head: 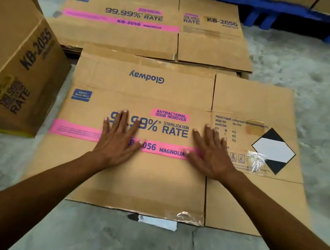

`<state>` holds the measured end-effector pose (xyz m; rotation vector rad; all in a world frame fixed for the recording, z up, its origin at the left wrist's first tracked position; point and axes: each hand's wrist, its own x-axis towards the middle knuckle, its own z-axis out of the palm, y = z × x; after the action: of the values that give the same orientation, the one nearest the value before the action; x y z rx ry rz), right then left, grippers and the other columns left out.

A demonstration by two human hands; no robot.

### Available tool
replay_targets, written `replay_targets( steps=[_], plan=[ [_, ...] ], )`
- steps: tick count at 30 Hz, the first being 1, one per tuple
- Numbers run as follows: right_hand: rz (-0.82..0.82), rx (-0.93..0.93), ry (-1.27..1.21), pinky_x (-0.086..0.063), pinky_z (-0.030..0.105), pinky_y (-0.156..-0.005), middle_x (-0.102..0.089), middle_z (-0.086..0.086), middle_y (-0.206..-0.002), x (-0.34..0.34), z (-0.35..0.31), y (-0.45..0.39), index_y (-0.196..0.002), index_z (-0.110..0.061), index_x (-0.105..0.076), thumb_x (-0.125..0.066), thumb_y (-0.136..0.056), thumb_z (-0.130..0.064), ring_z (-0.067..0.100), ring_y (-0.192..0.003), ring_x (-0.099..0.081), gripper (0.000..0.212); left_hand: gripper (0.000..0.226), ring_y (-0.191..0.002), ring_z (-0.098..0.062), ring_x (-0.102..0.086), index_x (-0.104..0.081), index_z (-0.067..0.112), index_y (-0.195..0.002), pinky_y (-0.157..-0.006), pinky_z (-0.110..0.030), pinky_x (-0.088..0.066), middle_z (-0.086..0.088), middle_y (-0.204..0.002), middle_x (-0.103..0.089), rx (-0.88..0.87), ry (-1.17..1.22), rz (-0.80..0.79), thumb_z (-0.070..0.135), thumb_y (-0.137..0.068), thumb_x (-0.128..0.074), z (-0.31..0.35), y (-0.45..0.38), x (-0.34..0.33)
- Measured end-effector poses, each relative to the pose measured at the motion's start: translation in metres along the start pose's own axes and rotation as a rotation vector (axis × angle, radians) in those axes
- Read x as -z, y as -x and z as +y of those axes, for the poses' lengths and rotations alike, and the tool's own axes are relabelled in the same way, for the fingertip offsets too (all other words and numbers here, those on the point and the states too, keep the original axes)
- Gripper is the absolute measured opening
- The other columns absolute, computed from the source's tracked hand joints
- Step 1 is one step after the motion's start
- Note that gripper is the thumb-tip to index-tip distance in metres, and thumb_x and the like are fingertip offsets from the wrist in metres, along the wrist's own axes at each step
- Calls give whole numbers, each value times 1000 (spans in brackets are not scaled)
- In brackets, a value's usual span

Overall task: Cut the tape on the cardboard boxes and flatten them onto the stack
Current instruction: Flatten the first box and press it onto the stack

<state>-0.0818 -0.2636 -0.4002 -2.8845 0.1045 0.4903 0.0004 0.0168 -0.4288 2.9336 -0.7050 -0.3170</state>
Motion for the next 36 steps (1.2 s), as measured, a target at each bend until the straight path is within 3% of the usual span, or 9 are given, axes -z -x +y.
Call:
replay_targets(
  steps=[3,13,20,26,32,36],
  plan=[
    [4,-13,42,14,52,-115,30,10,-155,-31,4,-15,-149,-33,19,-8,-76,-81,30,-142,27,91,82,-145,-26,19,4,28,-152,-115,-54,10,-15,-157,17,-7,-37,47,73,-84,-10,-4,-11,-26],
    [30,-13,25,16,51,-115,30,8,-155,-39,5,-9,-145,-35,23,-15,-81,-77,28,-142,29,85,82,-144,-26,23,12,30,-150,-115,-55,11,-15,-156,22,16,-51,17,74,-84,-6,-2,-3,-30],
    [31,-8,37,11,49,-116,18,11,-159,-35,-10,6,-151,-31,10,-13,-76,-80,28,-146,17,93,82,-145,-24,18,5,36,-151,-115,-52,9,-10,-158,17,0,-6,-23,77,-81,-10,-17,20,-21],
    [66,37,59,10,52,-117,20,10,-159,-25,-19,-49,-151,-34,9,-12,-77,-81,28,-146,19,90,82,-147,-28,9,-5,33,-152,-115,-56,5,-13,-160,4,286,37,91,75,-82,-11,-59,-13,-15],
    [120,37,110,12,50,-117,23,9,-158,-41,-17,-54,-150,-34,14,-10,-83,-77,26,-145,21,82,74,-147,-27,10,-3,32,-152,-116,-53,7,-12,-160,5,287,-7,97,69,-89,-17,-58,-14,-23],
    [76,43,44,11,49,-118,24,8,-157,-32,-17,-53,-150,-33,11,-14,-83,-76,26,-145,21,83,79,-147,-29,6,-5,25,-153,-115,-52,6,-15,-160,2,267,3,79,66,-86,-7,-54,-17,-17]
  ],
)
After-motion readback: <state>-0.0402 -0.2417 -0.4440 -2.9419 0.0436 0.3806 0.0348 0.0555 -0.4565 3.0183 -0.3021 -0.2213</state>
